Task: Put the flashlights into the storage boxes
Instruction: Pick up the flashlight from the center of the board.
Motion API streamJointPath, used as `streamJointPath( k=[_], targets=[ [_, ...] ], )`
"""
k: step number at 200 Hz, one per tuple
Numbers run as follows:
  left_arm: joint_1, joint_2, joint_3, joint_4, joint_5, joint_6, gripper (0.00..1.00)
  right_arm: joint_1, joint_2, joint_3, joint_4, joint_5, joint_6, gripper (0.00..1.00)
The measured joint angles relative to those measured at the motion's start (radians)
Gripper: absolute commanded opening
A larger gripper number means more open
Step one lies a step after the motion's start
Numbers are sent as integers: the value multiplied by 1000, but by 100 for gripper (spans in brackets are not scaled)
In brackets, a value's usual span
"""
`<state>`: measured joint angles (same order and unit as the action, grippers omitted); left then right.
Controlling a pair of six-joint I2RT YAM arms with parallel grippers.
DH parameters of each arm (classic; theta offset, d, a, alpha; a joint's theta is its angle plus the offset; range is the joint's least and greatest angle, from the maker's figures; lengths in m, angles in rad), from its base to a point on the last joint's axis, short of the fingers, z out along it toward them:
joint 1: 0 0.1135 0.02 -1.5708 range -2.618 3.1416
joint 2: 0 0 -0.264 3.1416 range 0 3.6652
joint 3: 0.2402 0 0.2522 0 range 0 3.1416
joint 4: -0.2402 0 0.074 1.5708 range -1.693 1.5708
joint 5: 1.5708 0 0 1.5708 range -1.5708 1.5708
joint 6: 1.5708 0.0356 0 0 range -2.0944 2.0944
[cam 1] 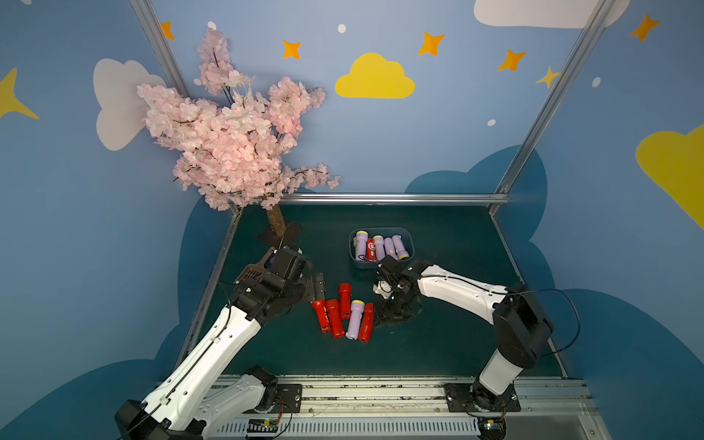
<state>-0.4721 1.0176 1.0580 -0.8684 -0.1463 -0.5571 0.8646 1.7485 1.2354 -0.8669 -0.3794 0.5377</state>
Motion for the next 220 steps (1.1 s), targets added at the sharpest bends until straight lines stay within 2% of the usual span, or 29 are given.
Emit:
streamJointPath(
  k=[42,131,220],
  targets=[
    [31,4,40,5,18,15,99,55,98,42,40,12,35,55],
    [69,-29,2,9,57,14,99,59,168,60,99,11,65,54],
    [85,45,-34,115,98,9,99,10,182,72,-20,117,26,52]
  ],
)
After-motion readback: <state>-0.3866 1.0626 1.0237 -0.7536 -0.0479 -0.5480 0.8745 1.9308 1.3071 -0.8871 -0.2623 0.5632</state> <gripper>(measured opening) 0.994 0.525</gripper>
